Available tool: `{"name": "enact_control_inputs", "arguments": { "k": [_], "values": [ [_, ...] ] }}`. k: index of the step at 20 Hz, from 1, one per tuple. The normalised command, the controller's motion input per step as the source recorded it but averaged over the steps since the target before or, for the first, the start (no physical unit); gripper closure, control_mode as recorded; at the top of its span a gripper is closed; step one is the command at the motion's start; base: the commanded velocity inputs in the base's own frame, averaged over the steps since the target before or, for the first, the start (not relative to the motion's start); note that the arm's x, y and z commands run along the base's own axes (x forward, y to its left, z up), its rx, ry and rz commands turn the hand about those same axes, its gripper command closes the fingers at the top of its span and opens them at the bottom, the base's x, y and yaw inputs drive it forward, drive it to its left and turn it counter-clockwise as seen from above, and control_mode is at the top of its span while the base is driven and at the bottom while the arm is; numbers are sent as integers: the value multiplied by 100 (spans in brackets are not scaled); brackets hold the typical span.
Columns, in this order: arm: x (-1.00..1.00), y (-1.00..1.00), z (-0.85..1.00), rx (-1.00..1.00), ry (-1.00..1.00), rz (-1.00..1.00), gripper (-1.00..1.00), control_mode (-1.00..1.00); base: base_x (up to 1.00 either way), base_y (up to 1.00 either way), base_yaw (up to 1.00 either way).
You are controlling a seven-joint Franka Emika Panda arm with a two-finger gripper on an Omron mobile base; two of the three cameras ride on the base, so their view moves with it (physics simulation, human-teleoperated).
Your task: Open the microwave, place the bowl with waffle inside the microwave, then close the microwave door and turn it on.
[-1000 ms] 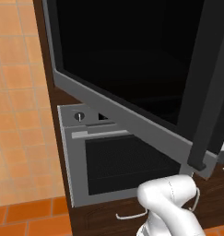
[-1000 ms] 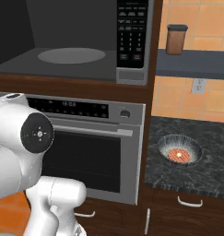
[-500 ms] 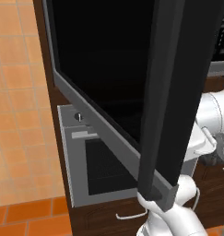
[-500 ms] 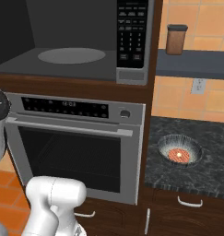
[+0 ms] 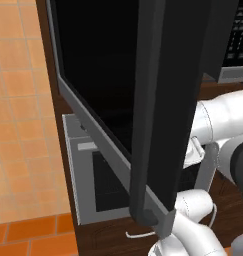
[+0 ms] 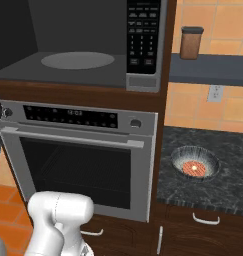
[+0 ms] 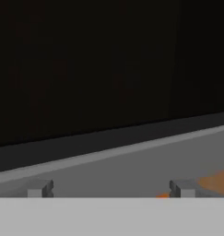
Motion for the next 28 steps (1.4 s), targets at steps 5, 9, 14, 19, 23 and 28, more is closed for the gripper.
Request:
{"name": "enact_control_inputs", "arguments": {
  "k": [5, 9, 14, 19, 23, 28],
  "values": [
    [23, 62, -17, 0, -7, 0, -100, -100, 0, 0, 0],
    [5, -13, -1, 0, 11, -8, -100, -100, 0, 0, 0],
    [5, -98, -12, -8, 32, -35, -100, -100, 0, 0, 0],
    [21, -100, -44, -11, 22, -45, -100, -100, 0, 0, 0],
    [29, -100, -47, -5, 24, -45, -100, -100, 0, 0, 0],
    [55, -100, -64, 2, 6, -29, -100, -100, 0, 0, 0]
  ]
}}
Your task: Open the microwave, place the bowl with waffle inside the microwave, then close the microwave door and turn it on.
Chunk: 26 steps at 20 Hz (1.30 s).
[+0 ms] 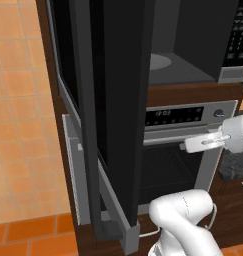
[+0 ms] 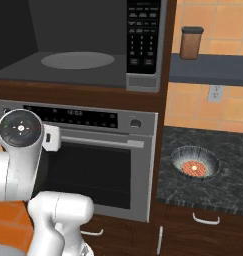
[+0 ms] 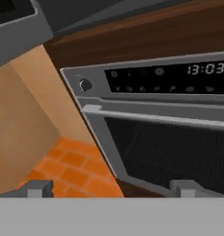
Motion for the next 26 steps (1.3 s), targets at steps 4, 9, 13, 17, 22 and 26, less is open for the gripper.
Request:
{"name": "enact_control_inputs", "arguments": {
  "k": [4, 9, 13, 17, 22, 26],
  "values": [
    [6, -100, -47, 11, 19, -34, -100, -100, 0, 0, 0],
    [5, -100, -36, 10, 18, -37, -100, -100, 0, 0, 0],
    [17, -100, -46, 8, 8, -31, -100, -100, 0, 0, 0],
    [24, -100, -43, 4, 9, -28, -100, -100, 0, 0, 0],
    [40, -100, -43, 1, 10, -22, -100, -100, 0, 0, 0],
    [42, -100, -48, 0, 14, -18, -100, -100, 0, 0, 0]
  ]
}}
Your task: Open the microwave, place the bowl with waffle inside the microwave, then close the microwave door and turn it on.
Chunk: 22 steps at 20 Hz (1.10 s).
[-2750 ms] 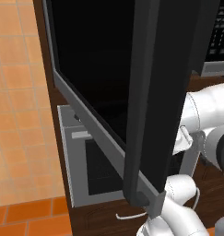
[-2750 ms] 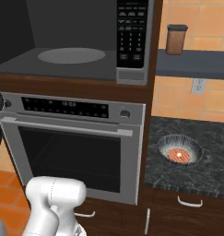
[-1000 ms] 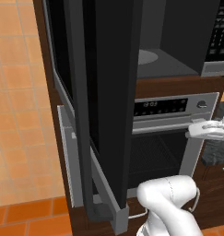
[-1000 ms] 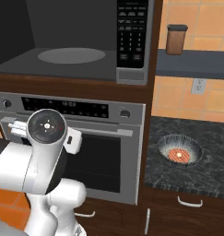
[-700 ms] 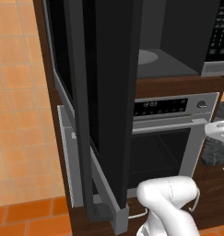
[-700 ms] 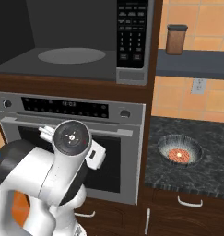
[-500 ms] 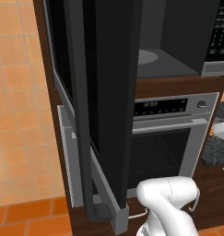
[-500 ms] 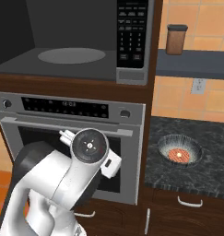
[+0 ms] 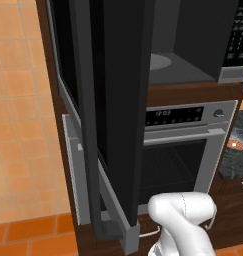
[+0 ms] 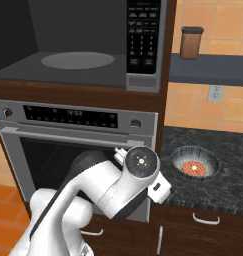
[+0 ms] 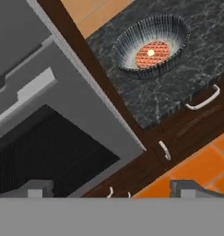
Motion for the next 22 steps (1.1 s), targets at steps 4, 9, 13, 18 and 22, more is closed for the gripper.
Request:
{"name": "enact_control_inputs", "arguments": {
  "k": [4, 9, 13, 18, 22],
  "values": [
    [49, -100, -60, 3, 12, -14, -100, -100, 0, 0, 0],
    [58, -100, -61, 4, 8, -9, -100, -100, 0, 0, 0],
    [4, -56, -24, 3, 0, 0, -100, -100, 0, 0, 0],
    [1, -31, -13, 2, 1, 0, -100, -100, 0, 0, 0],
    [0, 0, 0, 0, 0, 0, -100, -100, 0, 0, 0]
  ]
}}
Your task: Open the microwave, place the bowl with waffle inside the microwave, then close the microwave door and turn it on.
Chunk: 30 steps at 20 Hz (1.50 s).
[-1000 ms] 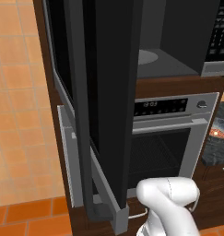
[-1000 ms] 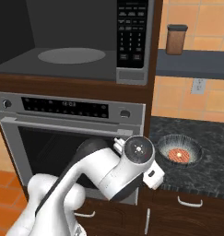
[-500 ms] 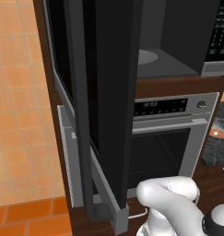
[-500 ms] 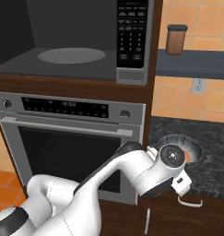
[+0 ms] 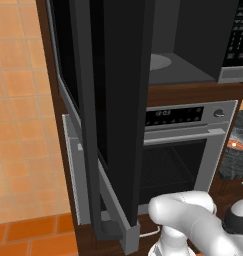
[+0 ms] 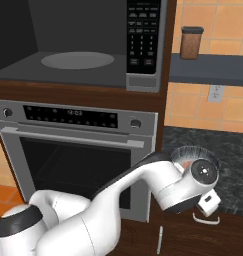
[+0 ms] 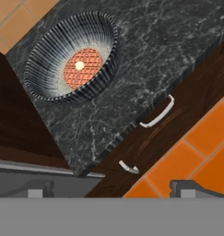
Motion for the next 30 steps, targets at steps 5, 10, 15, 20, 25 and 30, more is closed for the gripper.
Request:
{"name": "enact_control_inputs", "arguments": {
  "k": [5, 10, 15, 20, 25, 30],
  "values": [
    [34, -34, -10, 8, 4, 4, -100, -100, 0, 0, 0],
    [36, -52, -20, 12, 5, 9, -100, -100, 0, 0, 0],
    [17, -54, -19, 9, 0, 6, -100, -100, 0, 0, 0],
    [6, -8, -14, 1, 0, 0, -100, -100, 0, 0, 0],
    [18, 0, -22, 6, -1, 0, -100, -100, 0, 0, 0],
    [9, 3, -3, 6, -3, -10, -100, -100, 0, 0, 0]
  ]
}}
